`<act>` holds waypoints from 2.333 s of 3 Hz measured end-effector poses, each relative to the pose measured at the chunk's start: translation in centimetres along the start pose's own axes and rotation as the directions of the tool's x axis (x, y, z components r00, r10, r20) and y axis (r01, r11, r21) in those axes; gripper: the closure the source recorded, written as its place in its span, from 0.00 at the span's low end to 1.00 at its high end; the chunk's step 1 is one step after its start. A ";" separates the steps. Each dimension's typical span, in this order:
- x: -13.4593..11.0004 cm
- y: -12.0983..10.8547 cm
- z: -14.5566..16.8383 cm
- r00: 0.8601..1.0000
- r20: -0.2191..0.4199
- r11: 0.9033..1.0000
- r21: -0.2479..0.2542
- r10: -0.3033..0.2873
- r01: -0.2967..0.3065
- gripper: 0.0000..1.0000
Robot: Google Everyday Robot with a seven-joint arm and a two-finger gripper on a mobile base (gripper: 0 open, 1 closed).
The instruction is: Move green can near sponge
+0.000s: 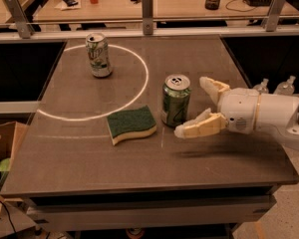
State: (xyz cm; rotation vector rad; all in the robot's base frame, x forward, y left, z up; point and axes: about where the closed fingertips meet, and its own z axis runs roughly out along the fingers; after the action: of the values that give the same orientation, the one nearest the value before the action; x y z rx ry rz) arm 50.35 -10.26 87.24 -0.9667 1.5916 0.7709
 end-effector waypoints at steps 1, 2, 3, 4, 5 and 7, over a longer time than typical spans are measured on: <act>0.4 0.1 1.6 1.000 0.005 0.999 -0.032 -0.001 0.001 0.17; 0.6 0.1 2.6 1.000 -0.003 0.999 -0.050 -0.001 0.001 0.41; 1.0 0.2 2.8 1.000 -0.027 0.998 -0.055 -0.007 0.005 0.64; 0.5 0.4 2.6 1.000 -0.006 0.997 -0.071 -0.003 0.002 0.87; -0.9 2.3 3.5 0.999 0.033 0.988 -0.155 0.006 -0.001 1.00; -1.0 7.1 4.6 0.999 0.047 0.951 -0.308 -0.005 0.020 1.00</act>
Offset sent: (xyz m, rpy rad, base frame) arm 0.0152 0.0262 -0.0202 -0.0035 0.0238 0.0603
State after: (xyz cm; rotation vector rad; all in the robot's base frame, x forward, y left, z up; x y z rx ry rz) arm 46.21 -2.75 87.17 -1.1721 1.4484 1.0477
